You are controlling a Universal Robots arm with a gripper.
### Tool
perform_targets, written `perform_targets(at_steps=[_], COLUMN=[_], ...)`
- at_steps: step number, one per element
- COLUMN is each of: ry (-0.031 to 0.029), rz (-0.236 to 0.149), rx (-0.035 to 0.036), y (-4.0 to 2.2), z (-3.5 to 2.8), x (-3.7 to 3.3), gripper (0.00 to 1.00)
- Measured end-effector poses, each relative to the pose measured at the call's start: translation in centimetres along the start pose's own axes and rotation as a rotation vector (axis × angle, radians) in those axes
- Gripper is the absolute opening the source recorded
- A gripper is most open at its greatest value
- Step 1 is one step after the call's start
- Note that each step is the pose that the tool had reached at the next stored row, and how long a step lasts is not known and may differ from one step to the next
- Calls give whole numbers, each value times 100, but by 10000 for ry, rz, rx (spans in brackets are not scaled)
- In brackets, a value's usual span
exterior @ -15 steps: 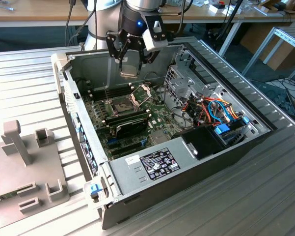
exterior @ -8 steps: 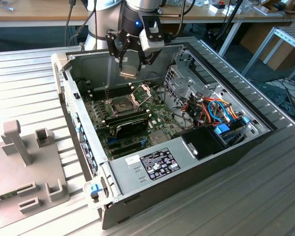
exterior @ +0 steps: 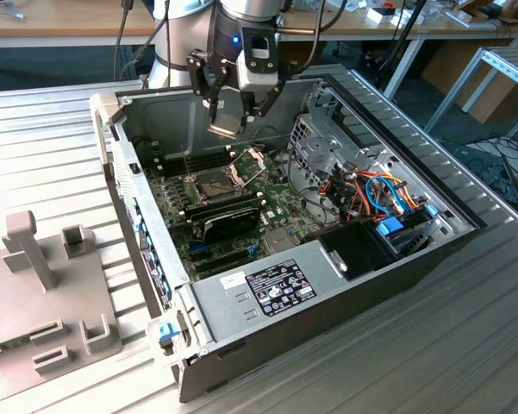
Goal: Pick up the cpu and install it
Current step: 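Place the cpu into insertion slot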
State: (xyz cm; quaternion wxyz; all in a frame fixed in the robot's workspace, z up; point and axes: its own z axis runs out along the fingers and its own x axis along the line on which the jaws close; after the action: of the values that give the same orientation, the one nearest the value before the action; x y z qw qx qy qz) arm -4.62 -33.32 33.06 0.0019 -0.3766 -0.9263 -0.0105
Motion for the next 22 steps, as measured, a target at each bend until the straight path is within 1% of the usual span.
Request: perform_targets(at_steps=[1,2,3,7,8,9,16,18,20,22], ry=[-4,-7,-12,-25,-31,-36,-58,-70,-75,-83], rz=[251,415,690,1406,1735,1964,3218,3876,4155,4625], rx=[-3,-4,-7,-16,-19,-22,-36,-44,-47,-54], y=[0,0,0,0,0,0,0,0,0,0], z=[1,2,3,6,7,8,12,13,14,15], x=[0,0,0,0,0,0,0,0,0,0], gripper=[55,55,55,55,55,55,55,55,55,55])
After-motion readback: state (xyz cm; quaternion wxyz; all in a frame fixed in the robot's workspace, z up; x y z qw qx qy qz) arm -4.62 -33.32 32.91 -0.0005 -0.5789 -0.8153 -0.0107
